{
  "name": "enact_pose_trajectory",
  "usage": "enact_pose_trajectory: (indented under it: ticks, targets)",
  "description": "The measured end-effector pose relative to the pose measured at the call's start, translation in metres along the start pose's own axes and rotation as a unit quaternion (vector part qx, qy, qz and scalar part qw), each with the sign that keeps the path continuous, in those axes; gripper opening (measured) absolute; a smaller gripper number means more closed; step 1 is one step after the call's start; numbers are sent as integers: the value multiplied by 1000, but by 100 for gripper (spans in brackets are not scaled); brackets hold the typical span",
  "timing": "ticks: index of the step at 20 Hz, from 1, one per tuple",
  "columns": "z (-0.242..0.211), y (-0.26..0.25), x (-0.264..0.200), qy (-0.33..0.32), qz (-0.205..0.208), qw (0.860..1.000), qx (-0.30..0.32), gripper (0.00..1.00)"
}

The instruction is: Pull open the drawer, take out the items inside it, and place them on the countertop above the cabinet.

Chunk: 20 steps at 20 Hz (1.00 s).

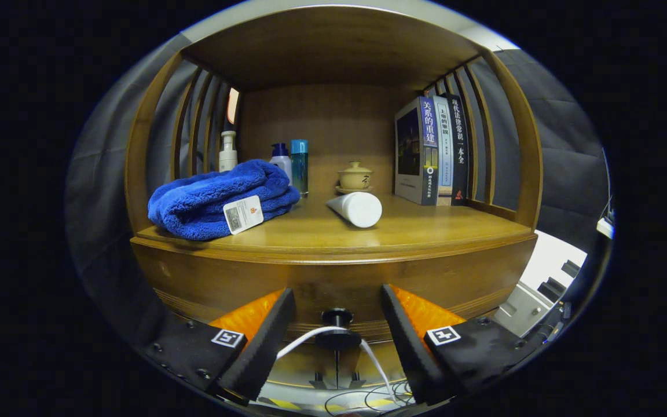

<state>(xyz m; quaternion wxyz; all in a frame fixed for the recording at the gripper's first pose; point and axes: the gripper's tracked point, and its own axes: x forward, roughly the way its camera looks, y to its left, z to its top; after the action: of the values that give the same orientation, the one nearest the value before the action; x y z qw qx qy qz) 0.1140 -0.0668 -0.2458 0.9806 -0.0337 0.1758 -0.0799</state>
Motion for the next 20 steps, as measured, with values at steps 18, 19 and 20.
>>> enact_pose_trajectory:
  ticks: [18,19,20]
  targets:
    - [81,-170,-68,-98,-88,987,93,98]
    - [100,-164,-80,-110,-79,986,93,98]
    - [117,-156,-94,-120,-68,986,91,98]
